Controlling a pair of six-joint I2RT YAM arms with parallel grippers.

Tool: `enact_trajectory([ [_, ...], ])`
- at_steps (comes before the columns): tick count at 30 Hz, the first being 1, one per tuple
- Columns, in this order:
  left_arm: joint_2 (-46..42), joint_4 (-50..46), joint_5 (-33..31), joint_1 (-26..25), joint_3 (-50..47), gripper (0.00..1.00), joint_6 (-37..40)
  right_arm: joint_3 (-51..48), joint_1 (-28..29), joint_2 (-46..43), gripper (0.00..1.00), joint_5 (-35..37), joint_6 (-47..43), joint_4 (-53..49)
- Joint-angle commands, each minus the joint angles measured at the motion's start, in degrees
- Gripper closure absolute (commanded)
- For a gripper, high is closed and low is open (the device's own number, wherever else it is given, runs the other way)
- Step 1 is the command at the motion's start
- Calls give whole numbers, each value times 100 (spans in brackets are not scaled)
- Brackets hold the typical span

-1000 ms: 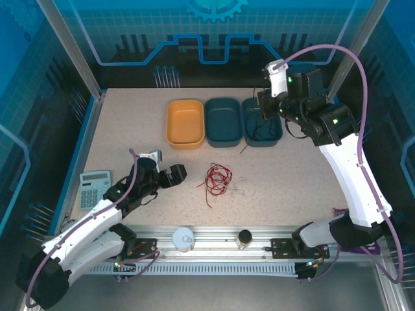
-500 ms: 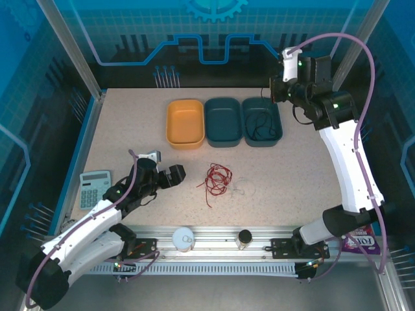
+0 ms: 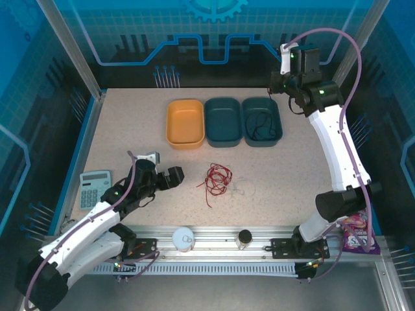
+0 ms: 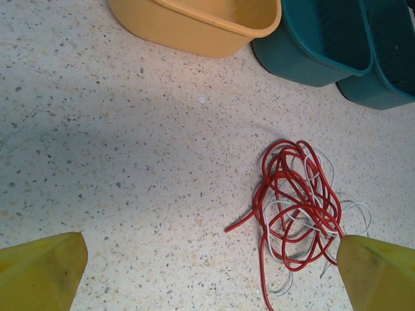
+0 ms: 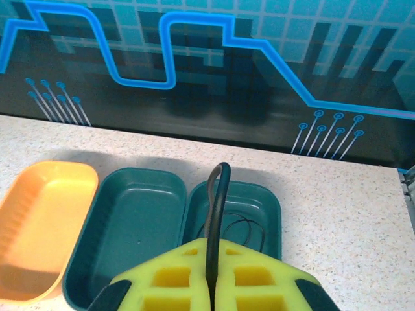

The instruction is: Untangle the cables

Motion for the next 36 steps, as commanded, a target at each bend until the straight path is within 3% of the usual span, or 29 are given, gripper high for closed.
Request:
enact_trajectory([
  [1, -147, -192, -175, 46, 170, 1, 169, 327, -122, 267, 100, 319, -118, 328],
  [14, -302, -246, -303, 39, 29, 1, 285, 746, -136, 1588, 100, 735, -290, 780],
  [30, -131, -110, -290, 41, -14, 1, 219, -889, -329, 1837, 100, 428, 180, 1244],
  [36, -54, -32, -250, 42, -32, 1, 188, -895, -329, 2220, 100, 70, 294, 1104],
])
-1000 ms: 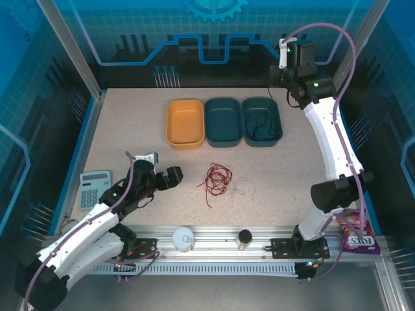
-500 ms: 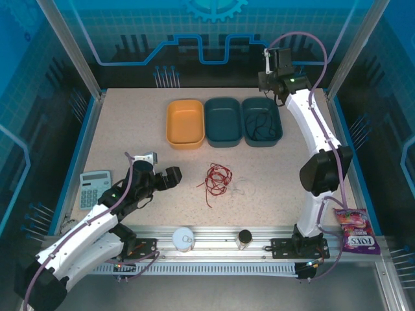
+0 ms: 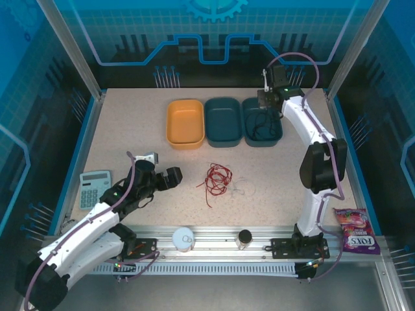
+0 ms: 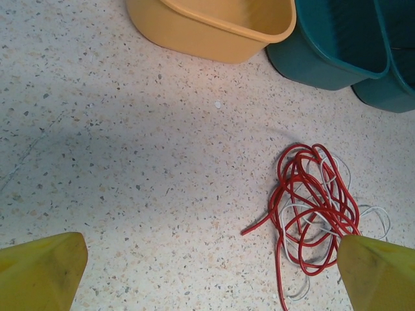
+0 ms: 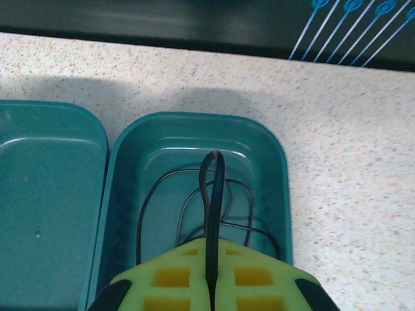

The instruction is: Untangle the cables

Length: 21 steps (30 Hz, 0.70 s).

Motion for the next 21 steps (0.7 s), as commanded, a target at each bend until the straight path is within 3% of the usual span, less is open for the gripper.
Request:
enact_trajectory([
  [1, 3, 98, -11, 37, -32, 1, 68, 95, -66, 353, 100, -298, 158, -54],
  [21, 3, 161, 9, 37, -154, 1, 49, 705, -268, 1811, 100, -982, 291, -449],
])
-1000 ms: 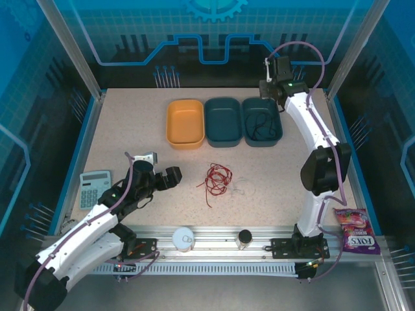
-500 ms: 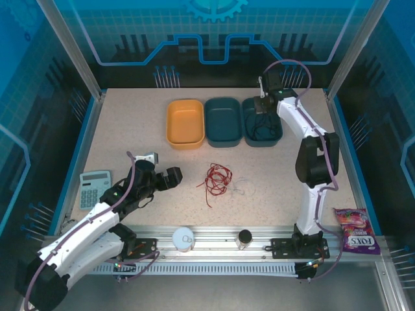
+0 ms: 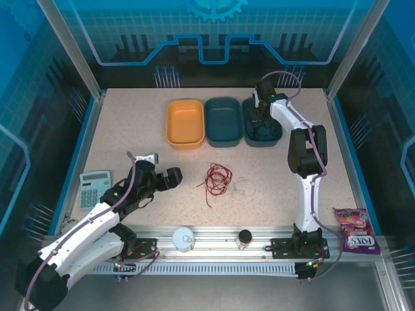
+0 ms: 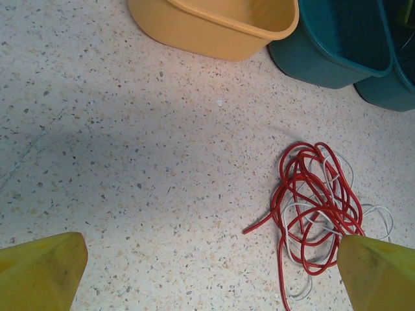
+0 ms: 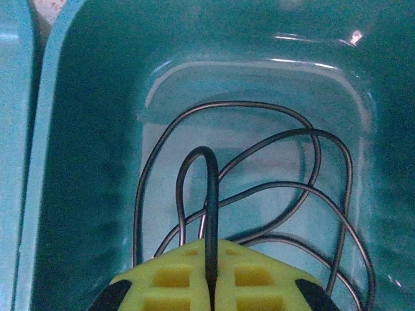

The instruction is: Untangle the cables

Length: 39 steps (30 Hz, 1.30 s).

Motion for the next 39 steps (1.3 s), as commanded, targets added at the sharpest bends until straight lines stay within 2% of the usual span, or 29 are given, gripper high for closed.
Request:
enact_trajectory([
  [1, 2, 128, 10, 38, -89, 1, 47, 325, -189, 240, 100, -227, 153, -310],
  [9, 38, 188, 21, 40, -84, 1, 55, 910, -285, 633, 100, 143, 110, -940],
  [15, 122, 260, 49, 53, -79, 1, 61, 1200, -343, 539, 80, 265, -36, -1280],
  [19, 210, 319, 83, 49, -59, 1, 52, 1079, -336, 84, 60, 359, -42, -1288],
  [25, 253, 392, 142, 53, -45, 1, 35, 739, -356, -583, 51, 478, 10, -1215],
  [34, 188, 392, 189, 52, -96, 1, -6, -419, -347, -1715, 48, 128, 164, -690],
  [39, 166, 417, 190, 47, -136, 1, -3, -804, -352, -1987, 54, -135, 263, -599],
])
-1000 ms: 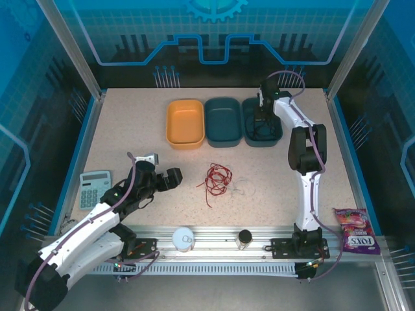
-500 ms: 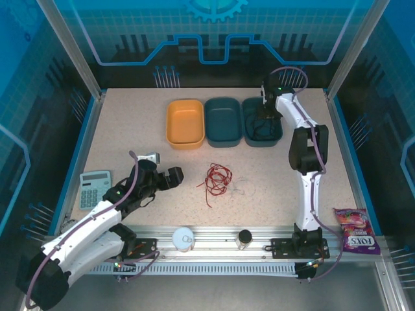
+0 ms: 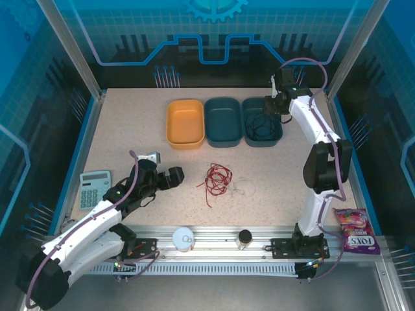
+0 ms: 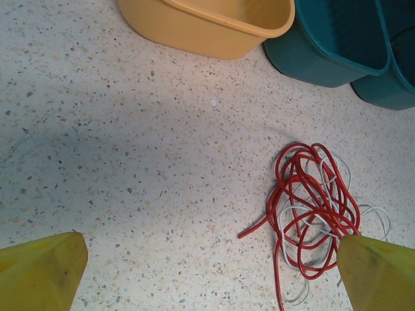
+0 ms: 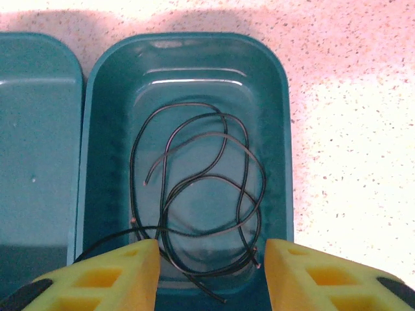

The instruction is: Untangle the cables

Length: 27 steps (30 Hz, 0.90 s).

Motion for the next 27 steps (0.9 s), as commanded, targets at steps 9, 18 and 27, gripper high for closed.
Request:
enact_trajectory([
  [9, -67, 136, 71, 39, -147, 1, 2, -1248, 346, -957, 58, -875, 391, 535],
  [18, 75, 236, 144, 50, -147, 1, -20, -1502, 997, -963, 57, -523, 445, 456],
  [27, 71, 202, 134, 46, -135, 1, -18, -1135, 1180, -249, 58, -154, 392, 222],
])
